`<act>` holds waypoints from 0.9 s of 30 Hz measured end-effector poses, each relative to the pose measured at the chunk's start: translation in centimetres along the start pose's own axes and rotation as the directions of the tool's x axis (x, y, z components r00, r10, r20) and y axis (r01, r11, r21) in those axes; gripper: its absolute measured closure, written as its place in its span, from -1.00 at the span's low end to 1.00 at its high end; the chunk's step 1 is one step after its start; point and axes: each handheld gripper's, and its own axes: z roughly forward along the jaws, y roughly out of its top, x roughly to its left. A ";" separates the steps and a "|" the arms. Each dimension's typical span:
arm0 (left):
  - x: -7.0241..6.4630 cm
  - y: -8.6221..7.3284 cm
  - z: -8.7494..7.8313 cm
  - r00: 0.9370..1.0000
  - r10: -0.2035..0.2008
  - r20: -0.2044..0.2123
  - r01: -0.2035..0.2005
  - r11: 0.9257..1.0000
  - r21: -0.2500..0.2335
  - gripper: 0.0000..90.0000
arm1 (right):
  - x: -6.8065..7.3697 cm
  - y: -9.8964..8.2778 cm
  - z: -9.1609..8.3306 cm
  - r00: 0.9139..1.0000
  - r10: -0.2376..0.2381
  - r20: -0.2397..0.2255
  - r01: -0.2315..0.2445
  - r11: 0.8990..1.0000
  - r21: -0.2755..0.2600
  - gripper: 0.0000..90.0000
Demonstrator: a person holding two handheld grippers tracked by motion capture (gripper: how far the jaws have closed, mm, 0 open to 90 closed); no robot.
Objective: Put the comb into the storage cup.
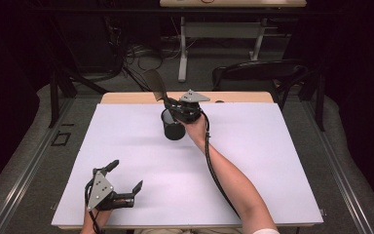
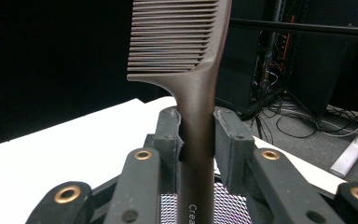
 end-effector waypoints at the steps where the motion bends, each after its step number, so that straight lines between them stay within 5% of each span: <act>1: 0.0 0.0 0.0 1.000 0.000 0.000 0.000 1.000 0.000 -0.99 | 0.0 0.0 0.0 1.000 -0.002 0.002 0.002 1.000 0.000 0.61; 27: 0.0 0.0 -0.1 1.000 0.001 -0.004 -0.001 1.000 0.000 -0.98 | 0.0 -1.0 0.0 1.000 -0.014 0.004 0.014 1.000 0.024 0.61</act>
